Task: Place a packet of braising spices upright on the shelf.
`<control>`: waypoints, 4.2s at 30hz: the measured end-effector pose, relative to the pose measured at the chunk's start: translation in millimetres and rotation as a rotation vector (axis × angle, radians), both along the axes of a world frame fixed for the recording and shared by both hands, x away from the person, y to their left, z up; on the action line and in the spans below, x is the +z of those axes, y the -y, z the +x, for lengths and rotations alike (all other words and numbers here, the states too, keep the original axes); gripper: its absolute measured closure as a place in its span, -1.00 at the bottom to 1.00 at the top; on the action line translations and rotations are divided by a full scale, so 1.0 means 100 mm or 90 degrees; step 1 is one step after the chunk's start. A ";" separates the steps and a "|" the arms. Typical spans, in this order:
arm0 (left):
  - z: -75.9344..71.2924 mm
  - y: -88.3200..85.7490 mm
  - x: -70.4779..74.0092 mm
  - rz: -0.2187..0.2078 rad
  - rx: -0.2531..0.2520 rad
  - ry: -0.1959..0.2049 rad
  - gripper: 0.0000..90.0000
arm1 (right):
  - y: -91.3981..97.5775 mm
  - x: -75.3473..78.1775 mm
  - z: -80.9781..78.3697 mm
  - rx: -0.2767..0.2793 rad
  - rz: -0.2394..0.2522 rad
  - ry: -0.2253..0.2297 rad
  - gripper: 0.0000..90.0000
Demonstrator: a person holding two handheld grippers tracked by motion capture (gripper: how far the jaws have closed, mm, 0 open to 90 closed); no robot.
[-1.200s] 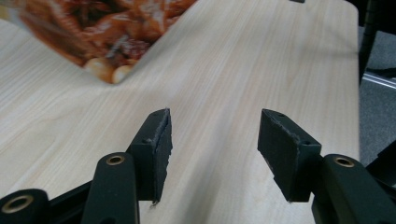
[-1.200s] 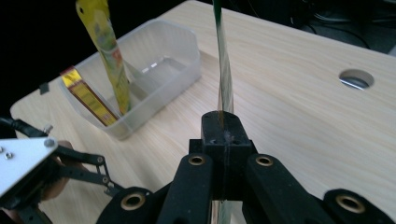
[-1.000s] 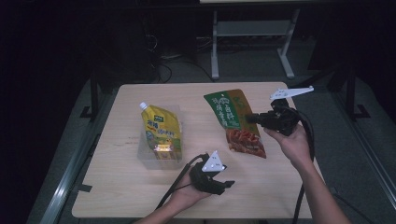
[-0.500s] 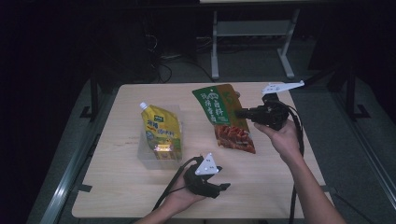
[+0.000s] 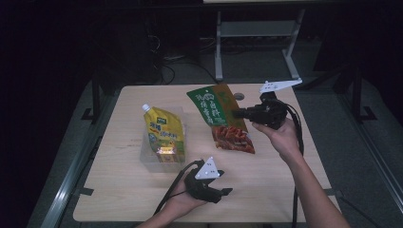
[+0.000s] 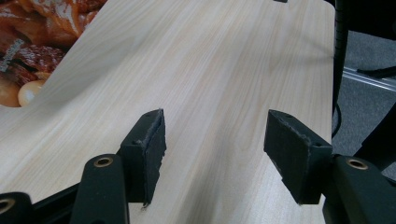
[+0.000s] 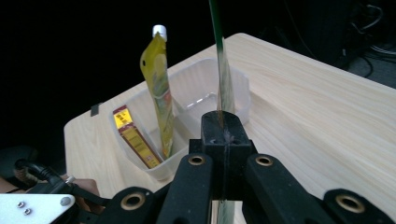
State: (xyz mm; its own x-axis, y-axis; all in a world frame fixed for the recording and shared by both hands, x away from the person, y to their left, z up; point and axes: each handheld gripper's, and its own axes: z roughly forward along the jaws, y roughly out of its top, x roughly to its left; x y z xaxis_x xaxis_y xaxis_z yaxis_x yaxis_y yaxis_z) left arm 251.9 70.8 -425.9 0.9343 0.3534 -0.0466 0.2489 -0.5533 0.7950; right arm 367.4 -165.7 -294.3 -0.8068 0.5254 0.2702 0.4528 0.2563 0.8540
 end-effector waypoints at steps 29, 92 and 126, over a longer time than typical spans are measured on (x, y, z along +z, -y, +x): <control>-0.05 -0.03 0.01 -0.022 -0.012 -0.012 -0.21 | -0.33 0.14 0.25 0.052 0.016 0.001 1.00; -0.08 -0.12 0.04 -0.038 -0.019 -0.003 -0.26 | -1.69 -0.28 1.06 0.127 -0.019 -0.020 0.98; -0.10 -0.12 0.06 -0.029 -0.018 0.011 -0.28 | -1.92 -0.29 1.29 0.090 -0.138 -0.085 0.99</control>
State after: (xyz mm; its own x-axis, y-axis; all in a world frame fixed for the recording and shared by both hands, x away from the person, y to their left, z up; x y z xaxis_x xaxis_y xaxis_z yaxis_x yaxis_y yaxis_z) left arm 242.4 82.4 -420.3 0.9446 0.3250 -0.0454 0.2195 -0.5227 0.8238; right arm 496.0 26.4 -323.5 -0.8412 0.4672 0.2724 0.5040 0.4946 0.7081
